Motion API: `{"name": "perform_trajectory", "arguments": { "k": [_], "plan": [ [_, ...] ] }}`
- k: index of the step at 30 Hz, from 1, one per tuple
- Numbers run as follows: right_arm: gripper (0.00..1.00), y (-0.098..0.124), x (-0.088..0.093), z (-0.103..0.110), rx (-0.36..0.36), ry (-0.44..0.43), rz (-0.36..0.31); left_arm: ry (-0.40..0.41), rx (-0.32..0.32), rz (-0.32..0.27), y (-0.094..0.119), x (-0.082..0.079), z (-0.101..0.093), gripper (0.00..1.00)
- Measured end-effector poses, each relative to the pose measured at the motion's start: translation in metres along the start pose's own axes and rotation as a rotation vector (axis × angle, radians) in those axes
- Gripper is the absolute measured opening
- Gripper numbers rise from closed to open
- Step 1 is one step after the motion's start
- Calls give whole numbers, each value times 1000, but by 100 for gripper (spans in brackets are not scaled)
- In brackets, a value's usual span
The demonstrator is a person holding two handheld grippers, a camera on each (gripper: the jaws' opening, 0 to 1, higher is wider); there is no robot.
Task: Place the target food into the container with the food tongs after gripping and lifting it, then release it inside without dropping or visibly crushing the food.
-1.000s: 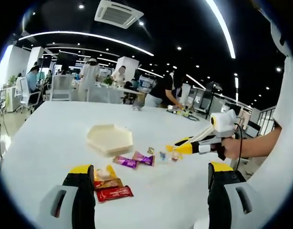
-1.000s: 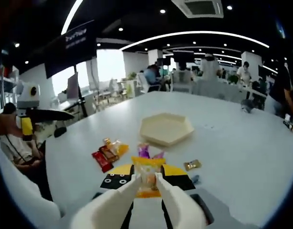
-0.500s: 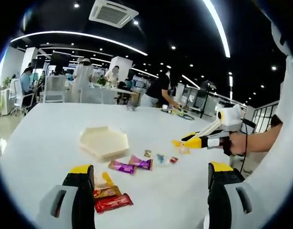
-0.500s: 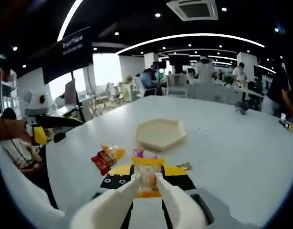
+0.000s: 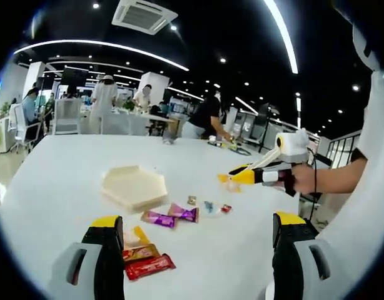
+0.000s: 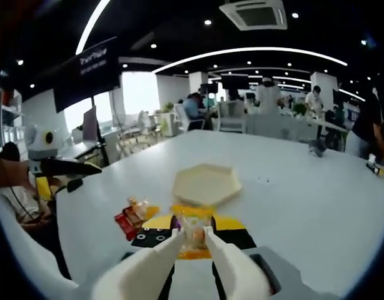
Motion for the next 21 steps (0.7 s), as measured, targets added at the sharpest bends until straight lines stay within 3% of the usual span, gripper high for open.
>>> {"name": "perform_trajectory", "arguments": {
  "k": [3,8,21],
  "plan": [
    [21,-9,-5,-4,-8,13,3,34,-20,-19,2,-4,7,100],
    [21,-22,-11,-7,-17,20,5,18,-41,-8,4,-1,15,100],
    [22,-60,-28,-13,-48,31,4,-33,-101,62,11,12,39,100]
  ]
}}
Point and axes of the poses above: the point that each gripper's makers call its tool centre point, and the gripper's own axes: y roughly backward along the fingers, z roughly to its left, x roughly out of its underside, the point moved 1 cm from there along y, roughly backward along the fingers, and after that the axes turned 14 degrees about -x, right-handed, at the moved point
